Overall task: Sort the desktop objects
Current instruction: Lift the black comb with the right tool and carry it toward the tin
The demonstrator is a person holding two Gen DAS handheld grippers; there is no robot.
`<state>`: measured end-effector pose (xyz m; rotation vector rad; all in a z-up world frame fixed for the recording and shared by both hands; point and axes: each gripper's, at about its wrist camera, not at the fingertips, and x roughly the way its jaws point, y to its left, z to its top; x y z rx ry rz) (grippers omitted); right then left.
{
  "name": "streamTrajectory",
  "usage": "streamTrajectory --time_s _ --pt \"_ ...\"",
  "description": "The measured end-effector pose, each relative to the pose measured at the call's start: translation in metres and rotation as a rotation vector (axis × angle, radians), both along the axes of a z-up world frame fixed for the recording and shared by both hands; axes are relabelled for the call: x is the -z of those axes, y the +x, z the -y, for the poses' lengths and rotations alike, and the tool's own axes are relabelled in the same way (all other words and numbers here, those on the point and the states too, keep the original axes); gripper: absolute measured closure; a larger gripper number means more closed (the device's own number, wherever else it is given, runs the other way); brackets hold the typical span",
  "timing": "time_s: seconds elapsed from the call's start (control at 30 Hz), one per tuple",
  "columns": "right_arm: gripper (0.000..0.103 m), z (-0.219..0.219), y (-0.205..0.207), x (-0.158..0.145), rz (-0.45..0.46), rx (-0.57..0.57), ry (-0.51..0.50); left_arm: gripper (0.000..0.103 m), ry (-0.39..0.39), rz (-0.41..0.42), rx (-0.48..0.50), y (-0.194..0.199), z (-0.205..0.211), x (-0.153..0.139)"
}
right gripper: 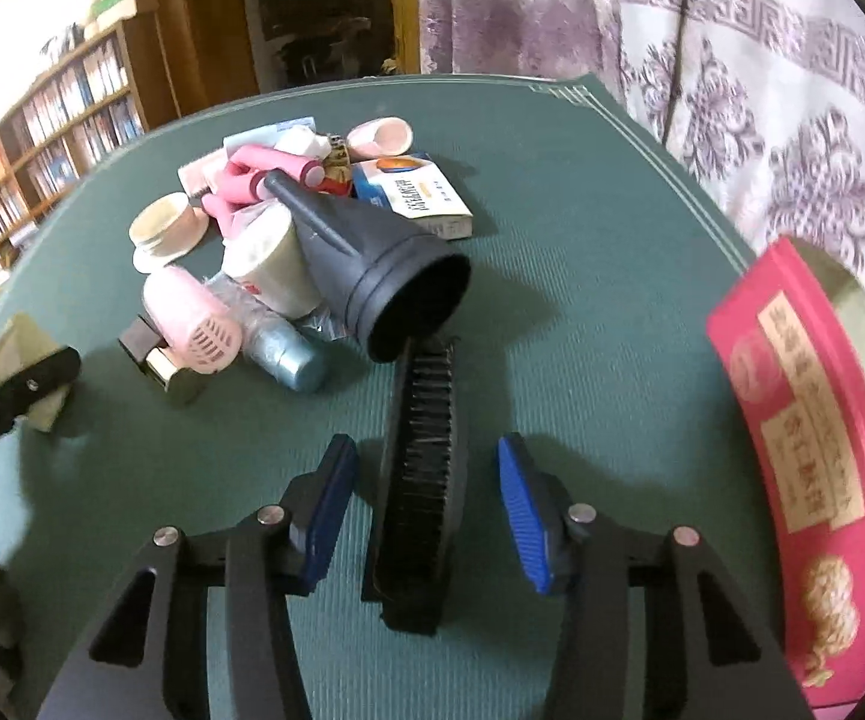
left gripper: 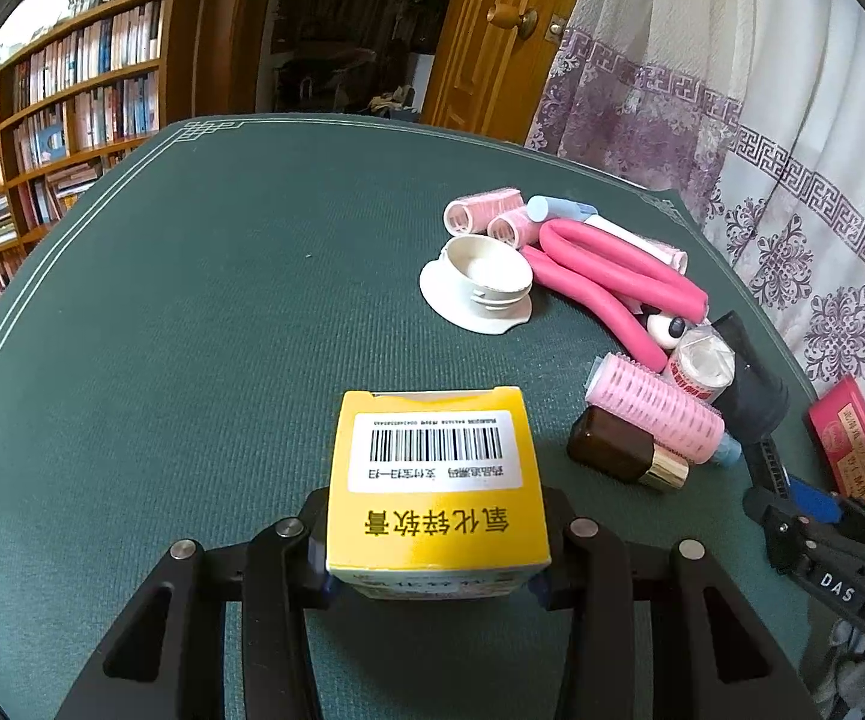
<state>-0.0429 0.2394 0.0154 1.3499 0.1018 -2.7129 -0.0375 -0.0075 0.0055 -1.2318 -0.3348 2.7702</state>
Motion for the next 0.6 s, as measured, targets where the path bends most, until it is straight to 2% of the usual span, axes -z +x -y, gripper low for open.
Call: streamTrajectory --time_s 0.03,0.07,0.37,0.6 --pt "0.067 0.001 0.003 0.000 -0.008 -0.007 -0.003 0.057 0.002 -0.002 0.001 0.000 0.000 -0.001" --pt "0.074 0.001 0.004 0.001 -0.014 -0.011 -0.004 0.057 0.002 -0.004 0.003 0.001 -0.001 -0.001" --pt "0.074 -0.025 0.045 -0.003 -0.036 0.026 -0.100 0.057 -0.001 -0.068 0.039 0.010 -0.009 -0.012" --pt "0.074 -0.053 0.086 -0.040 -0.127 0.029 -0.165 0.057 0.068 -0.106 0.071 0.019 -0.014 -0.027"
